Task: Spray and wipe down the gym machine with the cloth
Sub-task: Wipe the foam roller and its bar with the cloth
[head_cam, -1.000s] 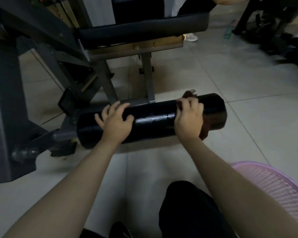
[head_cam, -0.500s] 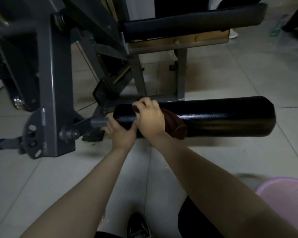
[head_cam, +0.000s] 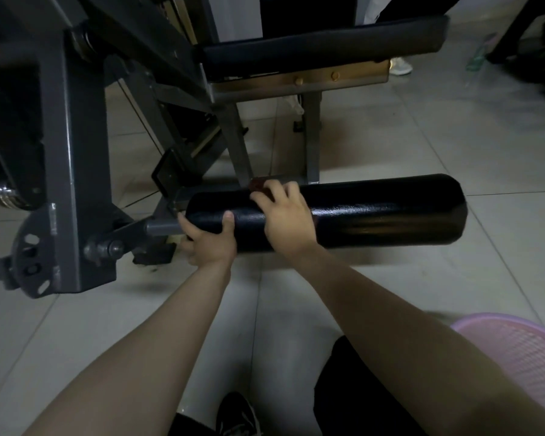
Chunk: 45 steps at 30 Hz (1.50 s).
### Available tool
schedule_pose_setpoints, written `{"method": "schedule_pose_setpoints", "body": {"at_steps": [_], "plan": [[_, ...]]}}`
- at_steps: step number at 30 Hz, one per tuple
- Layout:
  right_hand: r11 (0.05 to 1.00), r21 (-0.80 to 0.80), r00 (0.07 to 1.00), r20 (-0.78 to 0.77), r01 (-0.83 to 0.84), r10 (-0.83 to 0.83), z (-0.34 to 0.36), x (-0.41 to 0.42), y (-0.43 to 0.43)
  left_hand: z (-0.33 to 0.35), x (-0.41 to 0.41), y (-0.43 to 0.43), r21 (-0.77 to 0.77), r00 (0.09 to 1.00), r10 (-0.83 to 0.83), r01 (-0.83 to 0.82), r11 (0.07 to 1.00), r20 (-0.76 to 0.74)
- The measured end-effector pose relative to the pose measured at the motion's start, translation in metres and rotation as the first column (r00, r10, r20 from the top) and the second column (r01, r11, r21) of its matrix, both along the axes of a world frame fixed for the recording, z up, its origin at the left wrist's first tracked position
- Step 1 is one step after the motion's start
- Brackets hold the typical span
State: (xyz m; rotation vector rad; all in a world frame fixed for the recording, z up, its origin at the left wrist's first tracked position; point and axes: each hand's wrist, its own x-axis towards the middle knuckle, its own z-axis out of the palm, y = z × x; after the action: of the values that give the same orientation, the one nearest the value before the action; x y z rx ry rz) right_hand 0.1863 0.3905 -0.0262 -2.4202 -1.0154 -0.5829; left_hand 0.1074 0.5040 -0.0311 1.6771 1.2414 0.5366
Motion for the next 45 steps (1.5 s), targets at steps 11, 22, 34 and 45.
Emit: {"method": "schedule_pose_setpoints", "body": {"at_steps": [11,22,34,45], "plan": [[0.924,0.091,0.927,-0.084,0.372,-0.365,0.0,0.051,-0.126,0.014,0.018,-0.001,-0.003,0.993,0.113,-0.113,0.994,-0.044],[0.919,0.332,0.968,-0.2,0.212,-0.151,0.016,0.037,-0.055,-0.01,-0.007,0.002,0.052,0.998,-0.068,0.067,0.996,0.008],[0.971,-0.033,0.958,-0.174,-0.236,0.227,0.014,-0.026,0.074,-0.038,-0.017,0.018,-0.113,0.969,0.022,0.007,0.994,0.246],[0.968,-0.051,0.949,-0.188,0.246,-0.251,0.023,0.017,-0.027,0.002,-0.01,0.013,-0.031,0.999,0.014,-0.013,0.999,0.049]]}}
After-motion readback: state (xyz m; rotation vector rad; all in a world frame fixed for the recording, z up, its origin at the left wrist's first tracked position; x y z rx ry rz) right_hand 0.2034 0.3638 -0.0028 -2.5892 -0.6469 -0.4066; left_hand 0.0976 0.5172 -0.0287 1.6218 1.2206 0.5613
